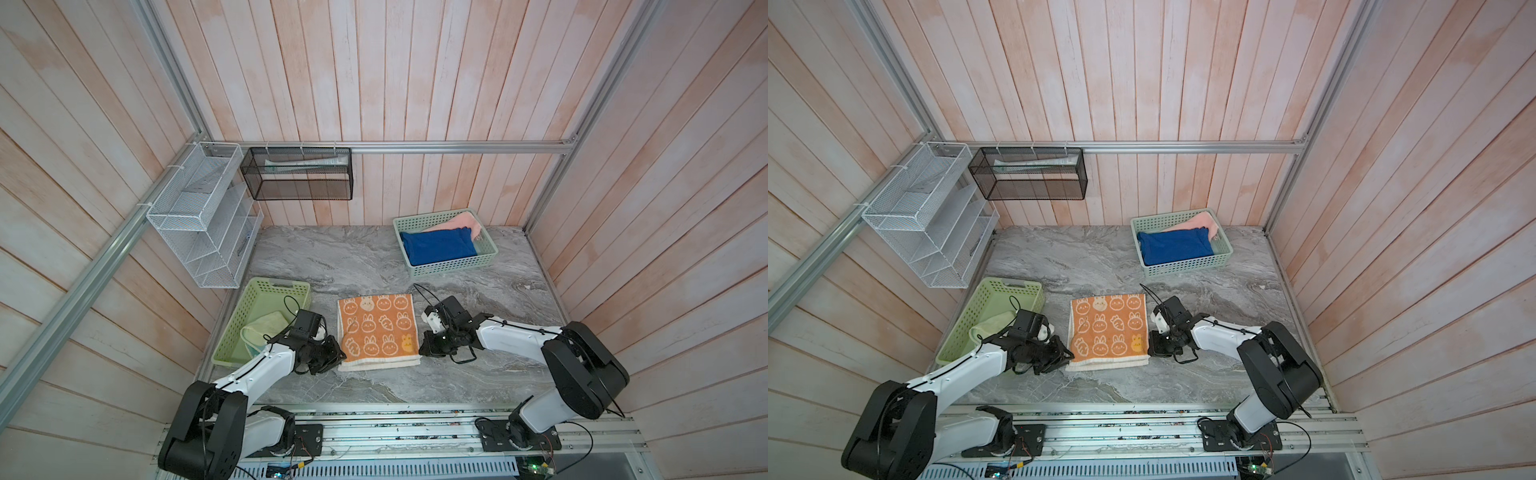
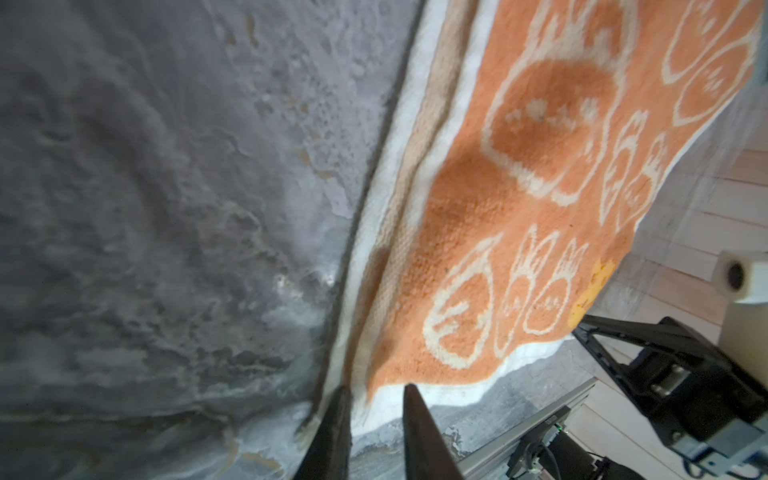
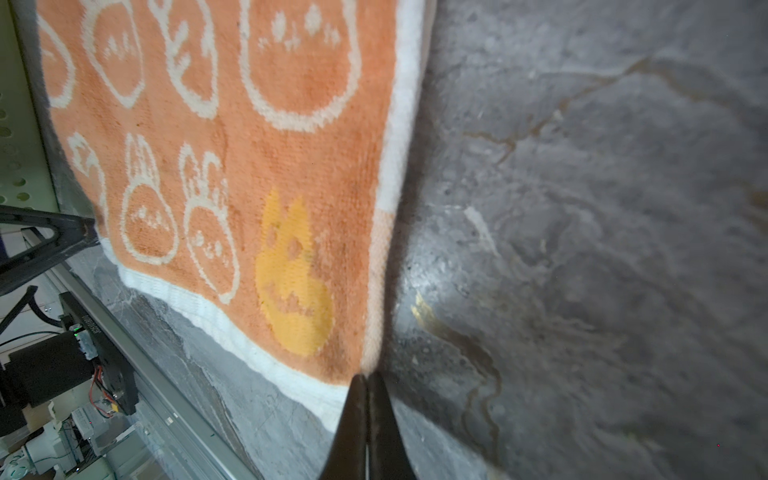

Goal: Fold and stack the towels

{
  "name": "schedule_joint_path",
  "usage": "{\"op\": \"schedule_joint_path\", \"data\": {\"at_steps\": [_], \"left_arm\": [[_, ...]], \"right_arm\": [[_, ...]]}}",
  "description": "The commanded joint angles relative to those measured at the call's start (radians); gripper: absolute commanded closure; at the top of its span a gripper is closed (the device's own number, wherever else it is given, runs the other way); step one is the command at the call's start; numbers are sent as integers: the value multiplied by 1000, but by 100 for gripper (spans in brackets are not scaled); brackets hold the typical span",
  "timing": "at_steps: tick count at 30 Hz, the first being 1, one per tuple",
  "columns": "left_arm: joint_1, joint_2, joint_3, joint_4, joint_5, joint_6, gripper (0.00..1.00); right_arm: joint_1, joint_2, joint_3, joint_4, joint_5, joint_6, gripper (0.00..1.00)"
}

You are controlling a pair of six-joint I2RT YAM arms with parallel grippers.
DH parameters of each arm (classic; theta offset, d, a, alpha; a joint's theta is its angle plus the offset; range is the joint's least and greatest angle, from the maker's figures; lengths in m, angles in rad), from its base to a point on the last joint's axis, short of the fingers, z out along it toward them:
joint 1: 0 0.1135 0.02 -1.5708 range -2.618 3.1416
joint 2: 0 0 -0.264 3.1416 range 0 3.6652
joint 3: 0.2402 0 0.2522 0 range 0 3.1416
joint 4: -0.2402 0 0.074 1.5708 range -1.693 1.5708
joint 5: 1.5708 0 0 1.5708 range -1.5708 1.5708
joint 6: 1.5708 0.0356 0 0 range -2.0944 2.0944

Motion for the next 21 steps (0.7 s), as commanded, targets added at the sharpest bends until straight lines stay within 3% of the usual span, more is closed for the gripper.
{"op": "schedule_joint_path", "data": {"at_steps": [1, 15, 17, 21], "left_arm": [[-5, 8, -12, 10, 1, 4, 68], [-10, 45, -30, 67, 20, -2, 65], [-9, 49, -25, 72, 31, 0, 71], [-9, 23, 8, 41, 25, 13, 91]], "right_arm": [[-1, -11, 24, -24, 17, -21, 100], [-1, -9, 32, -27, 13, -26, 100], [0, -14, 37, -32, 16, -28, 100], [-1, -36, 57, -55, 26, -28, 100]]}}
